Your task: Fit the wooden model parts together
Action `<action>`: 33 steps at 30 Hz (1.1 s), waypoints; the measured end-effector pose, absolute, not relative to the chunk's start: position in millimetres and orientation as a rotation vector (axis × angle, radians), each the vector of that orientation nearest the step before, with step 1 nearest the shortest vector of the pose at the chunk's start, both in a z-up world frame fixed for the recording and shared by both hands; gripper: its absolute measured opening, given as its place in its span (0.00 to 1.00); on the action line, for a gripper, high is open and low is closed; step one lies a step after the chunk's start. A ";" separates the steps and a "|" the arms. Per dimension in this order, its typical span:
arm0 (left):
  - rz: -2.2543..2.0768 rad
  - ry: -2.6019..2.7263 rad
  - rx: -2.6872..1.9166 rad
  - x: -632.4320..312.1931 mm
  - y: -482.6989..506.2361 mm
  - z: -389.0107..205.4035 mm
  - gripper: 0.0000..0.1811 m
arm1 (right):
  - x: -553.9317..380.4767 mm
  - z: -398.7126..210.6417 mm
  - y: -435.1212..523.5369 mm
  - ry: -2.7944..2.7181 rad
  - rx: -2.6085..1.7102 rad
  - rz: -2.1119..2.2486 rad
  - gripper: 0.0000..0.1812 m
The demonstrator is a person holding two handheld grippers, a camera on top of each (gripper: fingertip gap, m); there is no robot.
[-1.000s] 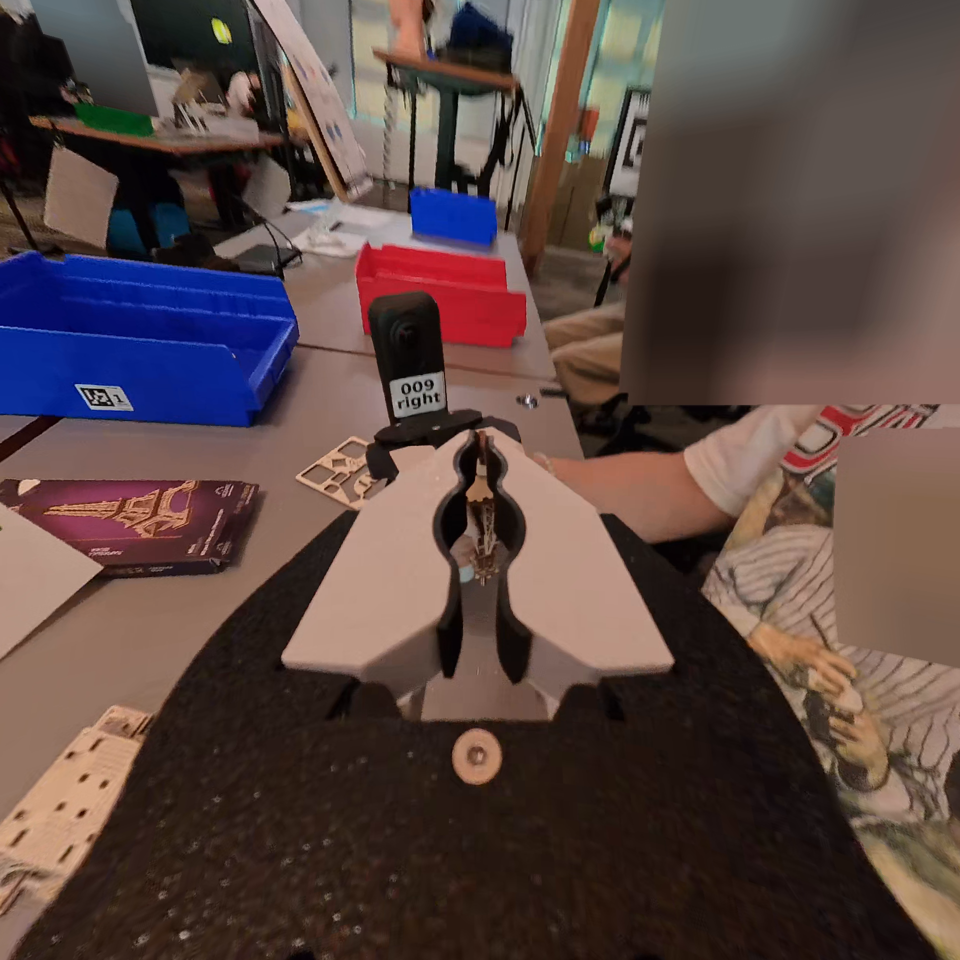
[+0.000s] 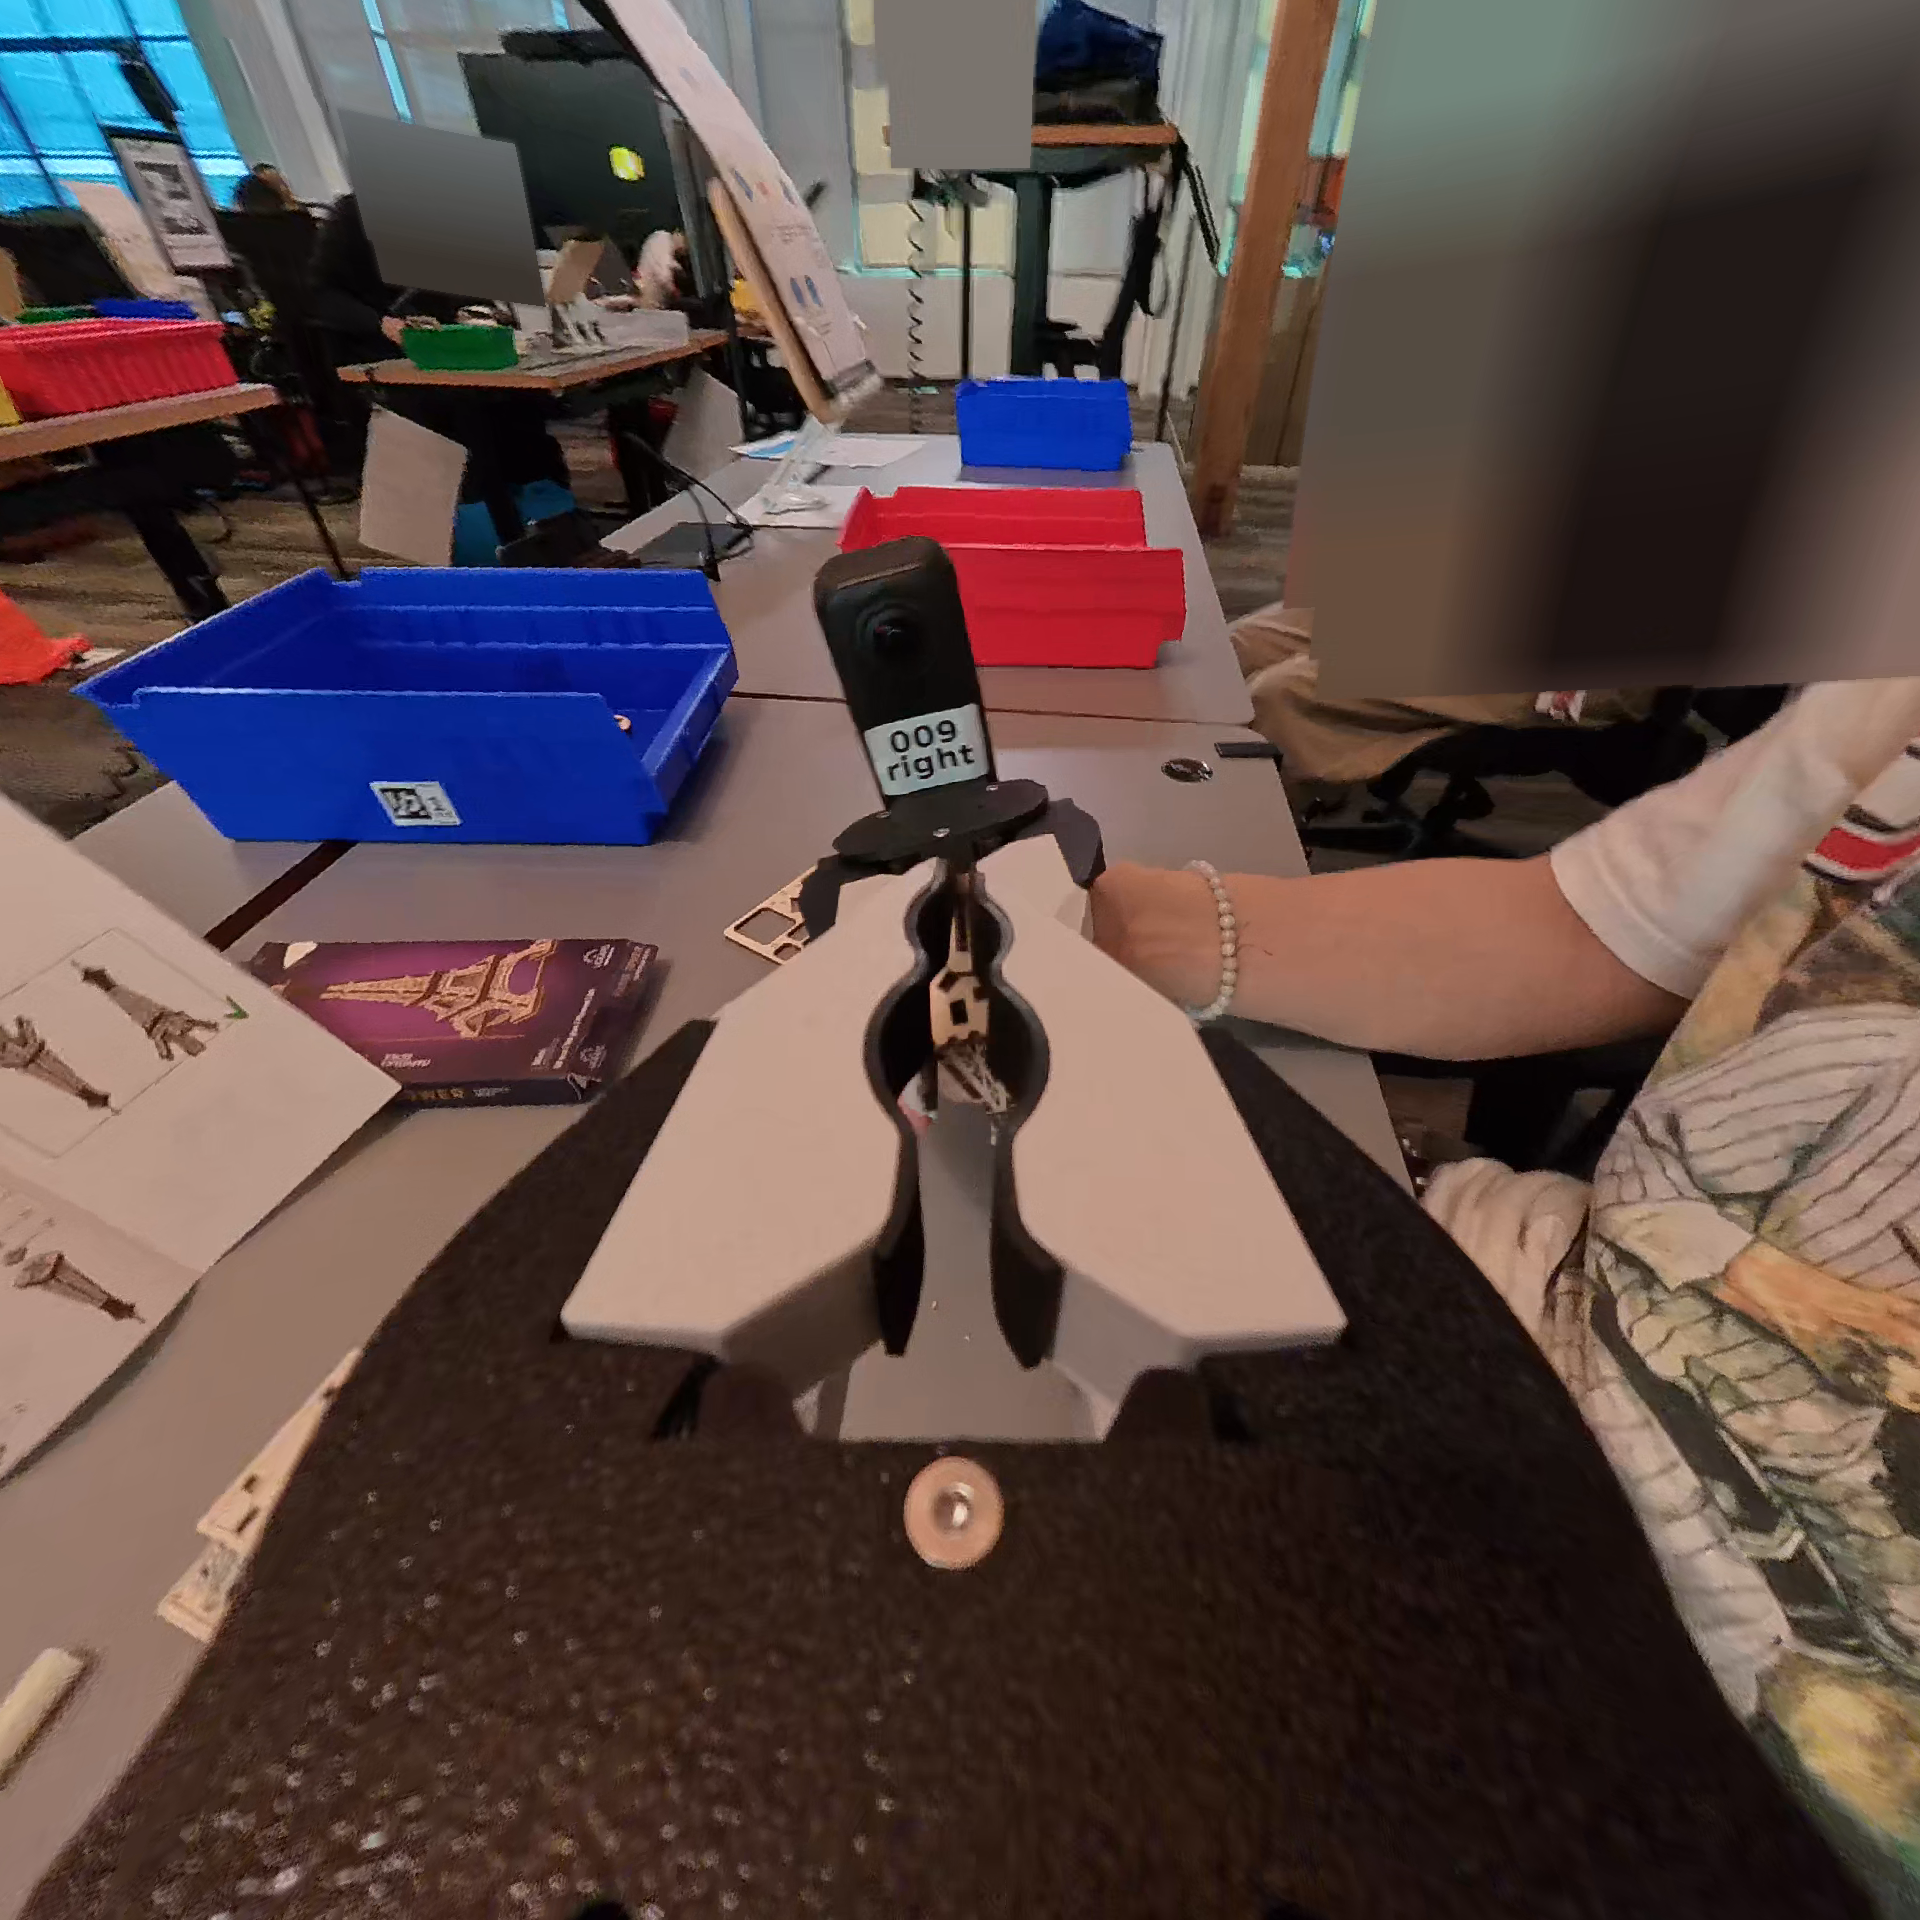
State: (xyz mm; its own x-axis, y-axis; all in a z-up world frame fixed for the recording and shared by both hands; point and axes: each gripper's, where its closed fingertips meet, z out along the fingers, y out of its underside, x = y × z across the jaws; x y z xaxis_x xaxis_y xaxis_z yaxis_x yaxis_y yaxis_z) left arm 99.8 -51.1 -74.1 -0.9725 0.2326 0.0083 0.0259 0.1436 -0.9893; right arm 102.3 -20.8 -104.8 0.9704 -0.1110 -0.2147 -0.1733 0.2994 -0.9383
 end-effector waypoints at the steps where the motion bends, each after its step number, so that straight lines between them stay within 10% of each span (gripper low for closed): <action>1: 1.962 -2.237 -0.207 103.7 -49.3 -74.9 0.00 | 104.9 -110.3 -20.8 0.274 -1.308 0.019 0.09; 21: 1.790 -2.261 0.388 154.9 6.7 -176.1 0.00 | 128.5 -260.5 -37.0 0.554 -2.273 -0.173 0.12; 33: 1.872 -2.132 0.308 152.1 -1.5 -164.4 0.00 | 131.4 -219.3 -61.4 0.597 -2.247 -0.383 0.29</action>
State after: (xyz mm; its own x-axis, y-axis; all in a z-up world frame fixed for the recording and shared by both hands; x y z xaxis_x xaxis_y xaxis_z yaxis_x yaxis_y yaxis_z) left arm 152.1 -1.5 -164.4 -0.9360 0.0281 0.3508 -0.3442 0.1344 -0.9292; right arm 131.4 -61.4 -219.3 0.8451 -0.5277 0.0856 -0.2975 -0.5973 -0.7448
